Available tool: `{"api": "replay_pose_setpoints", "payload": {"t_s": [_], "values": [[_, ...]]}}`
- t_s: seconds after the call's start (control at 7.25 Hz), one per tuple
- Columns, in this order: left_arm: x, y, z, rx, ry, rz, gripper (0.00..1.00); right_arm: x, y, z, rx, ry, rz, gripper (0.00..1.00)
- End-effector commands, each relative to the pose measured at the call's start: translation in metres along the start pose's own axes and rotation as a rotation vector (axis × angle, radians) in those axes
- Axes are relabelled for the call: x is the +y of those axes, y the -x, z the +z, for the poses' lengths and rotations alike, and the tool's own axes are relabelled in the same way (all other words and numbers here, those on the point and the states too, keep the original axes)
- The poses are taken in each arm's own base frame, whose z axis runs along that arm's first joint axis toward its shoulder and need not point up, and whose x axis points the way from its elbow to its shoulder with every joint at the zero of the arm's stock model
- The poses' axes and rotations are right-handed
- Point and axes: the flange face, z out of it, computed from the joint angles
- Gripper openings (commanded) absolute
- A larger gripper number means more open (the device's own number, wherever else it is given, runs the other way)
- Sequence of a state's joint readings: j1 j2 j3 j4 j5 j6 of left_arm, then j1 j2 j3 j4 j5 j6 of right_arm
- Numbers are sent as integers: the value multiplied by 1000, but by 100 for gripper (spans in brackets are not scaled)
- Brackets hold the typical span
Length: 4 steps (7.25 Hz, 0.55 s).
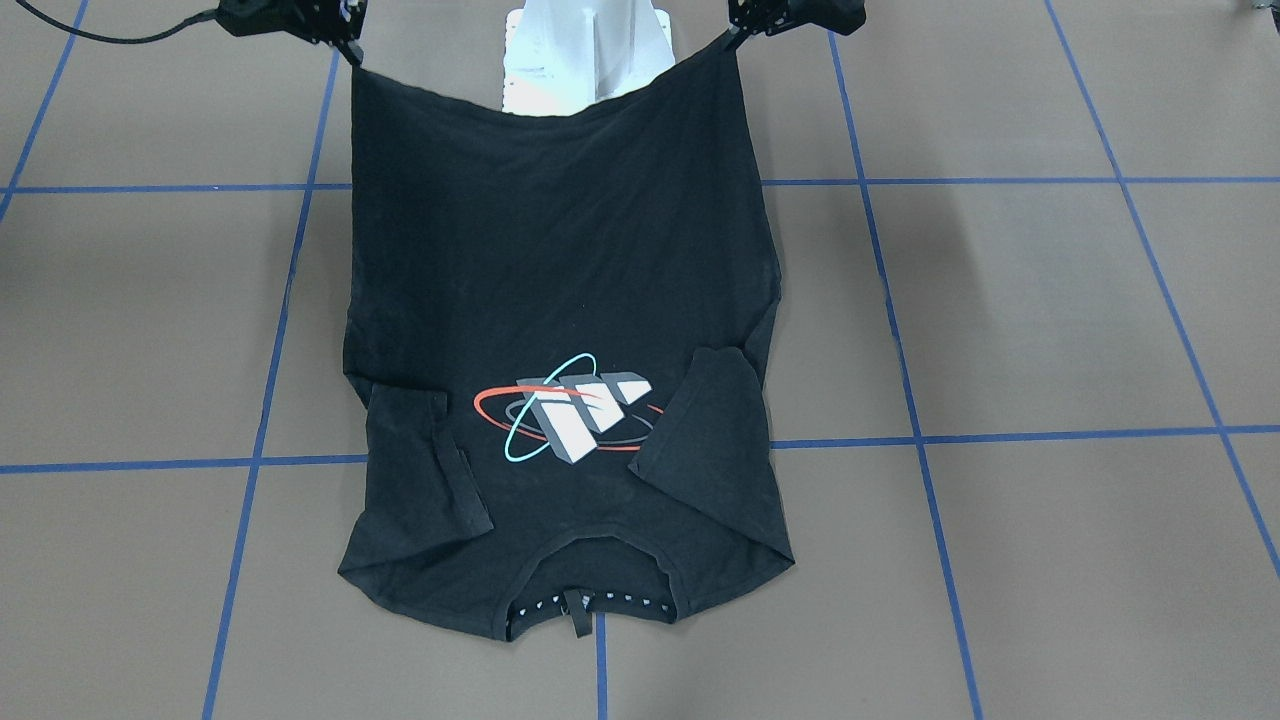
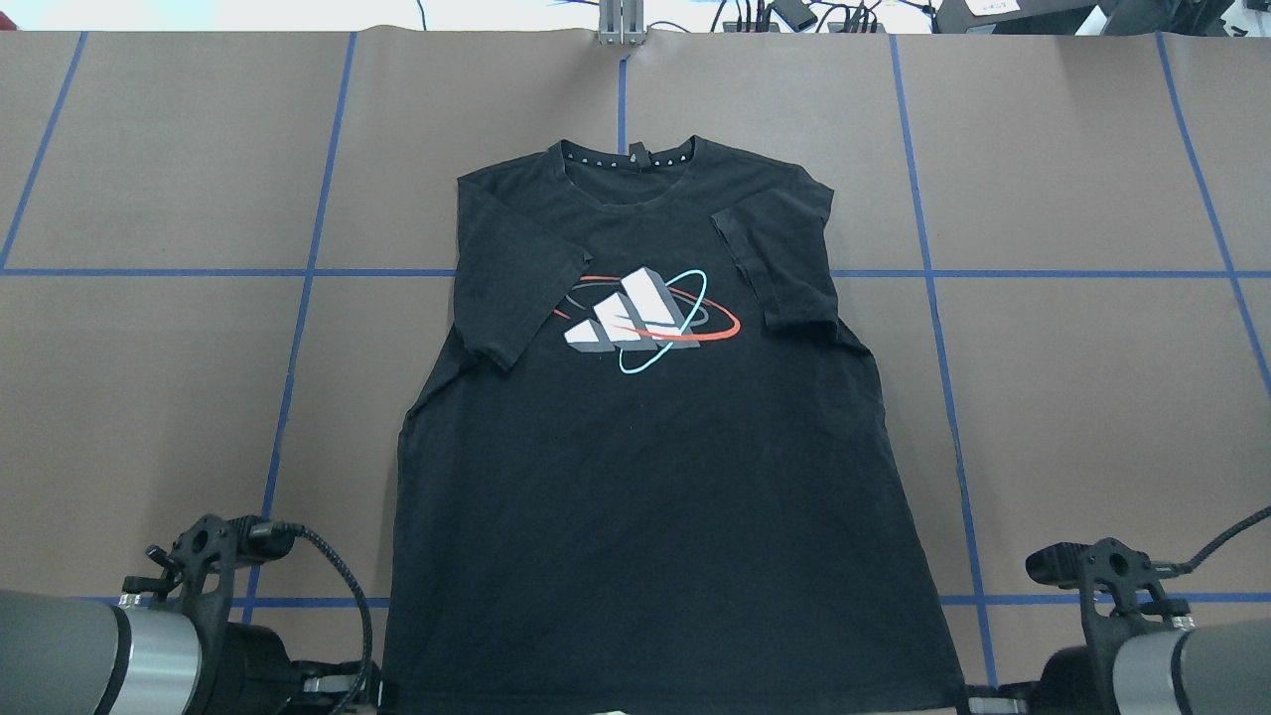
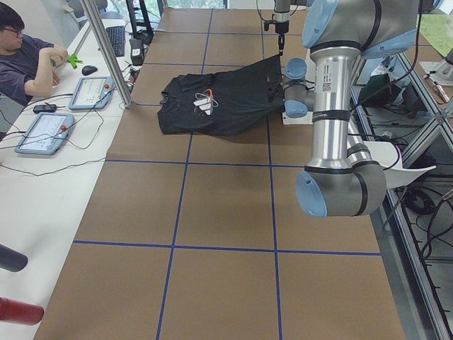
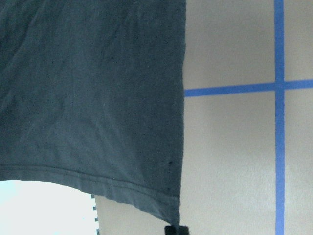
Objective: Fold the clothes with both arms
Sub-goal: 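Lift the hem with both grippers and carry it toward the collar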
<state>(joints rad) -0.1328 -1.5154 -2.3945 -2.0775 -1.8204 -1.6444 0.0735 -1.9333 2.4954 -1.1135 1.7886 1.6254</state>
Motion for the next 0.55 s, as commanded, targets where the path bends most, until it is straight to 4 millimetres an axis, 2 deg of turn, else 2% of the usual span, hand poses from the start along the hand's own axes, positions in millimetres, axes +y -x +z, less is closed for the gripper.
{"api": "replay_pose_setpoints", "payload": {"t_s": [0.0, 0.14, 0.41], "values": [[25, -4, -21, 17, 84, 17, 0, 20, 16, -35, -56, 87, -27, 0], [25, -7, -23, 23, 83, 12, 0, 13, 13, -40, -46, 62, -10, 0], [3, -3, -18, 12, 23, -8, 0, -28, 0, -56, -15, -66, 81, 0]]}}
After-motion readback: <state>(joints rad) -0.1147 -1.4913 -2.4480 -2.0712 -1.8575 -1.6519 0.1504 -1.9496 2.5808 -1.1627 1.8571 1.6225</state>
